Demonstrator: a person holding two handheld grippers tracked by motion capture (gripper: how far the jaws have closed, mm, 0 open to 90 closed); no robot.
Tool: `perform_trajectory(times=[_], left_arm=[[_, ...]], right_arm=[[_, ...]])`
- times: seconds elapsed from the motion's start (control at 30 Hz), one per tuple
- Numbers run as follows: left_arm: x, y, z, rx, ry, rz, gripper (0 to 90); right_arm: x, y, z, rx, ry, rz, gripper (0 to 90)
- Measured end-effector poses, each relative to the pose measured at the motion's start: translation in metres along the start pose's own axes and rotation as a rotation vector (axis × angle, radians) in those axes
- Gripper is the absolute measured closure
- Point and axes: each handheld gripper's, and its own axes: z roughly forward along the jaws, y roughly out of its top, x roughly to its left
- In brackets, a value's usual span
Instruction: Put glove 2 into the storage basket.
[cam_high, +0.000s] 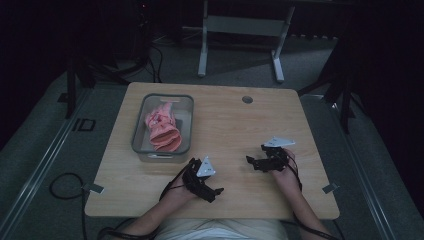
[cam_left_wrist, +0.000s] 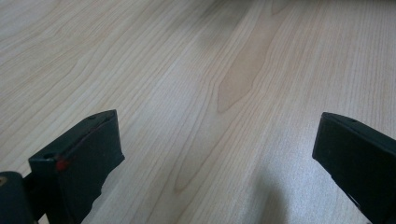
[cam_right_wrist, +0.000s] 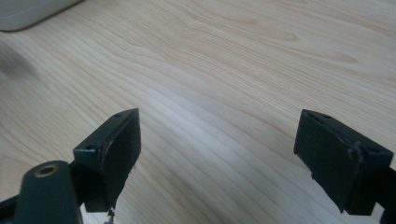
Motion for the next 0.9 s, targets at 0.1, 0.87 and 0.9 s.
perform_trajectory(times=[0.1,0.87,0.9], left_arm=[[0.0,-0.001,-0.002,-0.015,0.01,0.002,0.9],[0.004,-0.012,-0.003,-0.037,0.034,-0.028,0.9],[0.004,-0.012,-0.003,-0.038,0.036,-0.024,0.9]], right_arm=[[-0.004,-0.004,-0.003,0.002,-0.018,0.008,14.9],[-0.022,-0.02,-0.007,-0.001,-0.125,0.079,14.8],[-0.023,-0.02,-0.008,-0.002,-0.13,0.086,14.7]])
